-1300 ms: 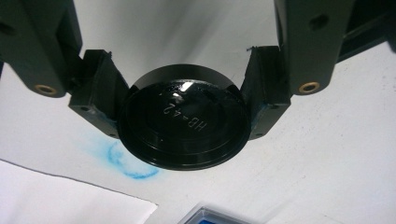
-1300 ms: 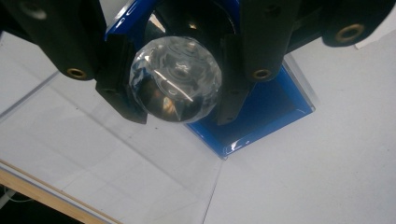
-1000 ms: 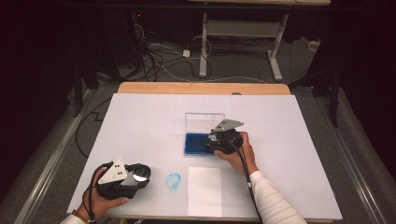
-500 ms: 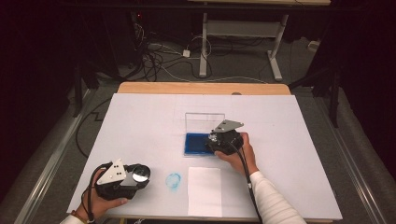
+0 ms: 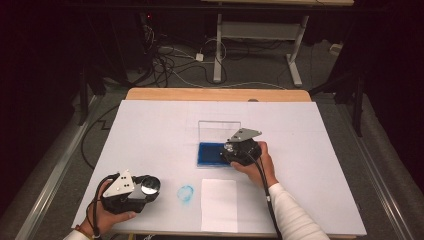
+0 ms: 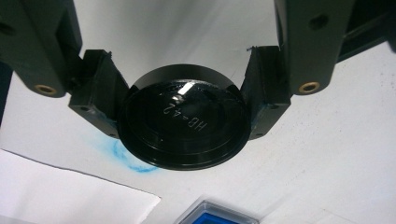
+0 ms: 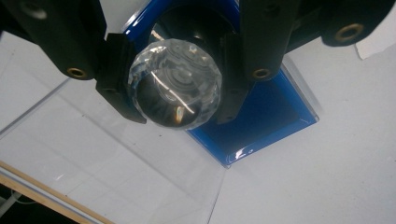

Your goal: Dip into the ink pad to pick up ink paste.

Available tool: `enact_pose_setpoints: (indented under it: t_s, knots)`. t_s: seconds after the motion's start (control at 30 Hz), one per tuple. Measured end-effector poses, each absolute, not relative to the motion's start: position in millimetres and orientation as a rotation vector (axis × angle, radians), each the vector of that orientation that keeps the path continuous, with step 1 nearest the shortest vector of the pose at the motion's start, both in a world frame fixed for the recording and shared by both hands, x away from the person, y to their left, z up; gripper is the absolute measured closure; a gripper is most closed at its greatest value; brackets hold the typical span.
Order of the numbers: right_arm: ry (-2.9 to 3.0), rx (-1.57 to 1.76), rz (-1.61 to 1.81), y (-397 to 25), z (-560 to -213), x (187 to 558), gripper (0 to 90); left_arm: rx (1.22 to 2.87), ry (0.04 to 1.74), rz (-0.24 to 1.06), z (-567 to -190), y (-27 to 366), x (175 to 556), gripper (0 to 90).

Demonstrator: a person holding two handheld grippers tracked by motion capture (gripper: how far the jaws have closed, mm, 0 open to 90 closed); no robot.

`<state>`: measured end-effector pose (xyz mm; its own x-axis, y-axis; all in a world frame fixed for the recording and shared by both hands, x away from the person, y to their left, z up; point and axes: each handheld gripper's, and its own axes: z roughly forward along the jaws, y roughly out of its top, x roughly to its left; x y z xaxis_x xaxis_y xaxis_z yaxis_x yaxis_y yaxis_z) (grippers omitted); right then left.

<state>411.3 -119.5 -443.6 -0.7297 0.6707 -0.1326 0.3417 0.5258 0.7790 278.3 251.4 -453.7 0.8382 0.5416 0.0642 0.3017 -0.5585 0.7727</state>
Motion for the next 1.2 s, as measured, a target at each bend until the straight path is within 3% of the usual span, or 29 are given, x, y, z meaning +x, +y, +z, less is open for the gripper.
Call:
enact_pose_setpoints:
  t_s: [0.5, 1.2]
  knots:
    - [2.316, 0.851, 1.097, -125, -436, 410, 56.8, 2.188, 0.670, 0.403, -452, 254, 281, 36.2]
    - [2.276, 0.790, 1.137, -126, -398, 405, 56.8, 2.171, 0.681, 0.423, -451, 254, 282, 36.1]
